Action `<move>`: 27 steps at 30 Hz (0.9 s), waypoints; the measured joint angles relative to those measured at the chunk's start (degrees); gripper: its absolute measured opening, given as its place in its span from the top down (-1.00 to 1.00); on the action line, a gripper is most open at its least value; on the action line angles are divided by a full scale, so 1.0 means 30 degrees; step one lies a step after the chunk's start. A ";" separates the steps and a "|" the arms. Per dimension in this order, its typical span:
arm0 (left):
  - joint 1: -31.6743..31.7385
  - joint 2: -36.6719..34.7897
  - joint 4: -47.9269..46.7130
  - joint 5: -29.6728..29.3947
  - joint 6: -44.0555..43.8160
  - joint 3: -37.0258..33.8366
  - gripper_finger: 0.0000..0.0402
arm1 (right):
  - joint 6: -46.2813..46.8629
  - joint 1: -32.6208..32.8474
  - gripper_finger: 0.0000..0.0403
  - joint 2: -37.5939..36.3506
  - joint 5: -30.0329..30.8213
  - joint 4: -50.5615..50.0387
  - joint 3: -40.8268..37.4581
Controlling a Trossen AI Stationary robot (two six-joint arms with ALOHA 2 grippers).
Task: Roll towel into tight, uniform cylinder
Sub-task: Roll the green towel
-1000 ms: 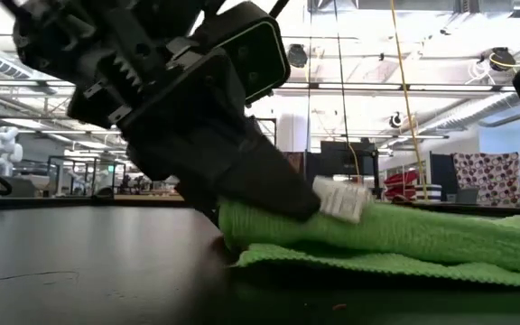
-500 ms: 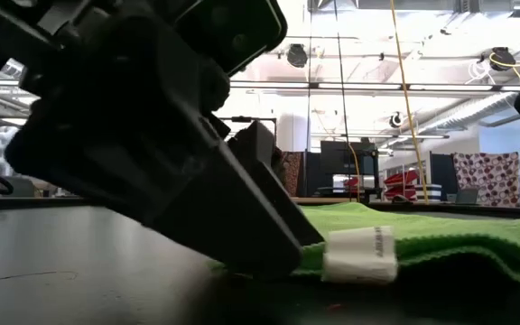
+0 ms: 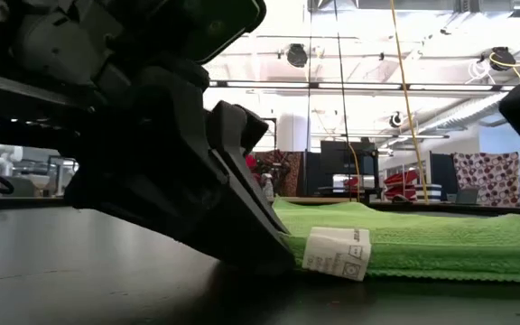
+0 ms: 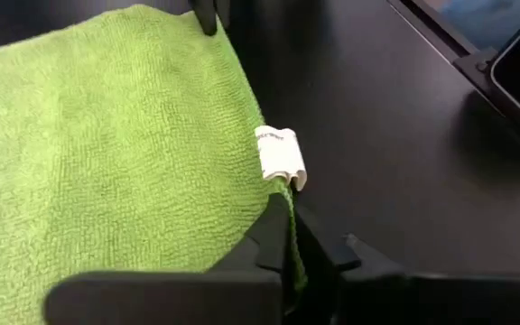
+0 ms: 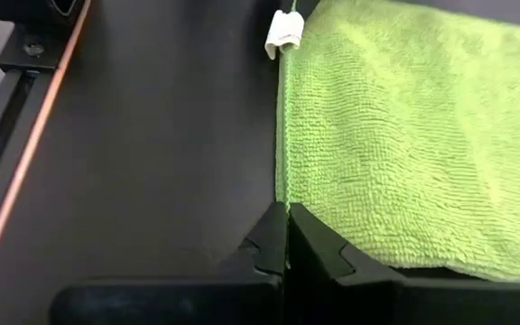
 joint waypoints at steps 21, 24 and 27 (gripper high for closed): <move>0.2424 -0.0146 0.1597 0.8286 -0.7434 0.0223 0.99 | 0.0605 -0.1100 0.90 -0.2609 -0.3326 -0.0814 0.0007; 0.2674 -0.0146 0.2216 0.9341 -0.8160 0.0223 0.99 | -0.0211 -0.0759 0.69 -0.2969 -0.2750 -0.1414 0.0007; 0.2901 -0.0146 0.2689 1.0162 -0.8780 0.0215 0.99 | -0.1576 -0.0335 0.38 -0.3101 -0.1745 -0.1793 0.0015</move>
